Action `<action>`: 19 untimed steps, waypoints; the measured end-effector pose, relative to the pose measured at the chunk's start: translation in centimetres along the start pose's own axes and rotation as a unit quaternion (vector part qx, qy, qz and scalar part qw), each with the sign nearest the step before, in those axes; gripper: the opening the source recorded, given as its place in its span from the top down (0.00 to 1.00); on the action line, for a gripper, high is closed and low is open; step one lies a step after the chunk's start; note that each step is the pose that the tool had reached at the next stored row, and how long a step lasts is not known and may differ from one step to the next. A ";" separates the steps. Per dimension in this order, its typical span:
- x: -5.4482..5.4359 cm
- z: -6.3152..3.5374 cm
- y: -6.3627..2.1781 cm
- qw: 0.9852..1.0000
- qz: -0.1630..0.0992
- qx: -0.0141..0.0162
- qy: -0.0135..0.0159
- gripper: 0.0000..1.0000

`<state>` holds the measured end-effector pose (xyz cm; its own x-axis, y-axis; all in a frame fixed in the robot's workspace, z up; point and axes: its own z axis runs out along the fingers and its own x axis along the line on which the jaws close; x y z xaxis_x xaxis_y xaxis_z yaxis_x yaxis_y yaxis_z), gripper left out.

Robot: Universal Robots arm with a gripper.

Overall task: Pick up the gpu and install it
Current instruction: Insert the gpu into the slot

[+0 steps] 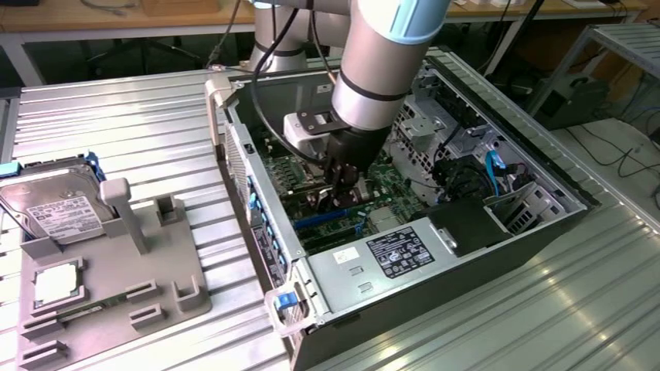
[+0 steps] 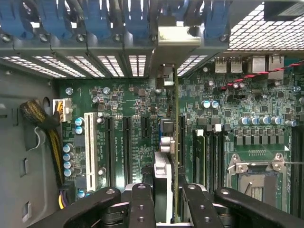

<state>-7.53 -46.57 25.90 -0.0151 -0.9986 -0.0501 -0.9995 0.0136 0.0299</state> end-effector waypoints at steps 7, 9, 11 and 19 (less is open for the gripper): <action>0.0 0.47 0.07 1.000 0.000 0.001 0.000 0.72; 0.0 0.70 0.11 1.000 0.000 0.001 0.000 0.72; 0.0 0.93 0.15 1.000 0.000 0.001 0.000 0.72; 0.0 1.57 0.25 1.000 0.000 0.001 -0.002 0.72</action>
<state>-7.82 -46.50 24.34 -0.0145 -0.9984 -0.0549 -0.9995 0.0129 0.0288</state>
